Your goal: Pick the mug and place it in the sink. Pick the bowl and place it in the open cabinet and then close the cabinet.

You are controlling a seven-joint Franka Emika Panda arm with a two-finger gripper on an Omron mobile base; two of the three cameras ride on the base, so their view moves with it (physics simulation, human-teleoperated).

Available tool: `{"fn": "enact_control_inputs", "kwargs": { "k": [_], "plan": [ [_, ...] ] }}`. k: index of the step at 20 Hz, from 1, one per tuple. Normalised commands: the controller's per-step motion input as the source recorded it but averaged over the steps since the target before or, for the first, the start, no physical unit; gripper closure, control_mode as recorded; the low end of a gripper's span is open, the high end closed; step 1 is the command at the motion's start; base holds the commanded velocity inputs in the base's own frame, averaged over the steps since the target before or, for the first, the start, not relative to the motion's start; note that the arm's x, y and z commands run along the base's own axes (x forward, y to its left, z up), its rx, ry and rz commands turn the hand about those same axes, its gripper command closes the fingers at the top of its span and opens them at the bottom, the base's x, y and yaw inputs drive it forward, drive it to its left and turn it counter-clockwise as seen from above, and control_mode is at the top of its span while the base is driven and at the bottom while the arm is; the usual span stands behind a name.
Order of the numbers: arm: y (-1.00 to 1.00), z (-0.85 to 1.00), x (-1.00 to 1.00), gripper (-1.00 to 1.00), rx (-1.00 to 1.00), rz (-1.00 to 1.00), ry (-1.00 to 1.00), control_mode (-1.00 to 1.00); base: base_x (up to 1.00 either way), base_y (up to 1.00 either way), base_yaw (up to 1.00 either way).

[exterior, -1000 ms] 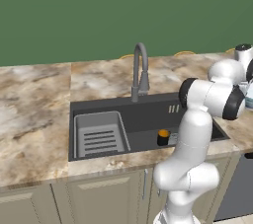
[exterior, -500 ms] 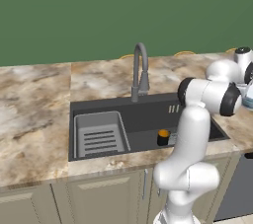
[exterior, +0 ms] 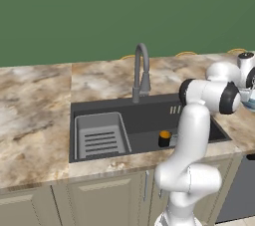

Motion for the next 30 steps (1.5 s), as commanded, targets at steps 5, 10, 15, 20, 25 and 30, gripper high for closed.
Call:
{"fn": "enact_control_inputs", "kwargs": {
  "k": [5, 10, 15, 20, 25, 30],
  "plan": [
    [-0.14, -0.16, 0.11, -1.00, 0.00, 0.00, 0.00, -1.00, 0.00, 0.00, 0.00],
    [-0.08, -0.19, 0.16, -1.00, 0.00, 0.00, 0.02, -1.00, 0.00, 0.00, 0.00],
    [-0.08, -0.22, 0.25, -1.00, 0.00, 0.00, 0.04, -1.00, 0.00, 0.00, 0.00],
    [-0.22, -0.18, 0.27, -1.00, 0.01, 0.00, 0.04, -1.00, 0.00, 0.00, 0.00],
    [-0.29, -0.17, 0.26, -1.00, 0.03, 0.00, 0.04, -1.00, 0.00, 0.00, 0.00],
    [-0.26, -0.12, 0.24, -1.00, 0.02, 0.00, 0.03, -1.00, 0.00, 0.00, 0.00]
  ]
}}
